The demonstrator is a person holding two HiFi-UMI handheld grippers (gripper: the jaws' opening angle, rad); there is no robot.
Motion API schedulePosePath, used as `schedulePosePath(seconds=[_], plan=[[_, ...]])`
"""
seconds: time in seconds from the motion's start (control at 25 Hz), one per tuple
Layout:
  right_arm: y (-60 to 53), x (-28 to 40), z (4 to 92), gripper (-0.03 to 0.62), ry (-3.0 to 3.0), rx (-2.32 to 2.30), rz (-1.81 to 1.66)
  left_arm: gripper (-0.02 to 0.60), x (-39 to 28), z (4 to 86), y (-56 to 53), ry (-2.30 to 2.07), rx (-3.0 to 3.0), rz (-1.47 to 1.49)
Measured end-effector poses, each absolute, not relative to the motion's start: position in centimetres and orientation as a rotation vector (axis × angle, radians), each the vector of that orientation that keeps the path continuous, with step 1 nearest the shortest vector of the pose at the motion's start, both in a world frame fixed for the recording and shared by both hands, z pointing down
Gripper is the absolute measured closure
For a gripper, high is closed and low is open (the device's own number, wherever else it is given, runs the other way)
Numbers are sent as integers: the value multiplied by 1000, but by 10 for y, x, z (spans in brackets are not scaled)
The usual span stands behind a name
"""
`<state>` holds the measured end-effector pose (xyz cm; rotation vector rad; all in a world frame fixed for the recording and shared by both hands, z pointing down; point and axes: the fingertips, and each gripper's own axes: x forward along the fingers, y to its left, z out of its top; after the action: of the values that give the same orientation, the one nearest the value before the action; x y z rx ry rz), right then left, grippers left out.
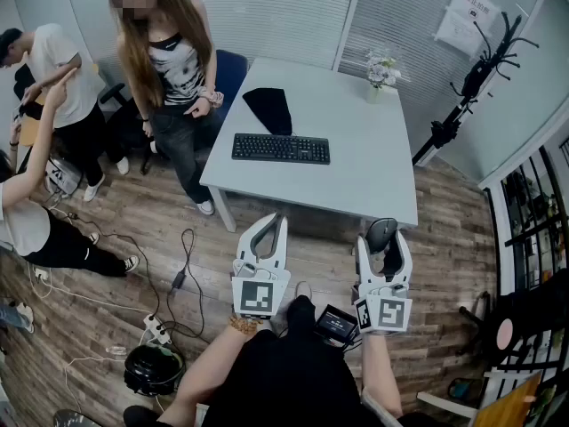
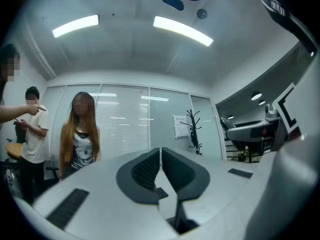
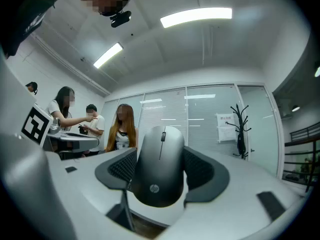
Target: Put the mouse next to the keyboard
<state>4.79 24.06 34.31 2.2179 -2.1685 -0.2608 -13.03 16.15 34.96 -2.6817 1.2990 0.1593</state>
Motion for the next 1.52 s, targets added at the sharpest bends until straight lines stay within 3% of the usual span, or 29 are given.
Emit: schedulePosePath(seconds=[1.52], plan=[[147, 84, 359, 298, -2201, 2204, -232, 569, -95, 370, 91, 1338, -2696, 50]])
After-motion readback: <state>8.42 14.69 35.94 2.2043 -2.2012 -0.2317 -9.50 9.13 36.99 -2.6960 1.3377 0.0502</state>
